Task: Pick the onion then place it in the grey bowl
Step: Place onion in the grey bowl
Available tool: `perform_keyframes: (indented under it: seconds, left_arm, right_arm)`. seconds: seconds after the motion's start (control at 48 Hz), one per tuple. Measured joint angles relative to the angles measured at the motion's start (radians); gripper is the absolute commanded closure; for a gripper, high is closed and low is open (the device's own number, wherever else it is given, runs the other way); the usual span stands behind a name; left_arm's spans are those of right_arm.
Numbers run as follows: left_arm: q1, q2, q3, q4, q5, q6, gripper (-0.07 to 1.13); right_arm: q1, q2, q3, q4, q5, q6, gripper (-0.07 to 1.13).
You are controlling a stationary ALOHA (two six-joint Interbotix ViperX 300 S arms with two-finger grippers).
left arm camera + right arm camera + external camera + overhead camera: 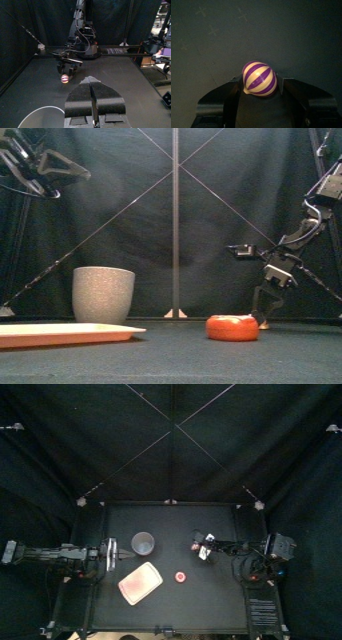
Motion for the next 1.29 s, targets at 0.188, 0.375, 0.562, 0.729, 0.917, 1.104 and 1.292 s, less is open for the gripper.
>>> perform_keyframes:
  seconds: [0.188, 0.375, 0.562, 0.729, 0.917, 1.104, 1.292]
  left_arm:
    - [0.000, 0.000, 0.000, 0.000, 0.000, 0.000, 0.94]
    - [0.000, 0.000, 0.003, 0.000, 0.000, 0.000, 0.94]
    - [0.000, 0.000, 0.002, 0.000, 0.000, 0.000, 0.94]
    - [-0.002, 0.000, 0.008, 0.000, 0.000, 0.000, 0.94]
    - [0.005, 0.000, 0.012, 0.000, 0.000, 0.000, 0.94]
    - [0.017, 0.000, 0.014, 0.002, 0.000, -0.002, 0.94]
    - [0.026, 0.000, 0.015, 0.000, 0.000, 0.000, 0.94]
  right_arm:
    - [0.008, 0.000, -0.009, 0.002, 0.021, 0.000, 0.31]
    - [0.057, -0.023, -0.048, 0.000, 0.054, 0.005, 0.31]
    - [0.143, -0.087, -0.144, 0.002, 0.063, 0.000, 0.31]
    - [0.202, -0.104, -0.265, -0.002, 0.049, 0.000, 0.31]
    - [0.225, -0.029, -0.411, -0.018, -0.026, -0.002, 0.31]
    - [0.224, 0.132, -0.546, -0.037, -0.084, -0.003, 0.31]
    - [0.213, 0.278, -0.693, -0.049, -0.087, -0.002, 0.29]
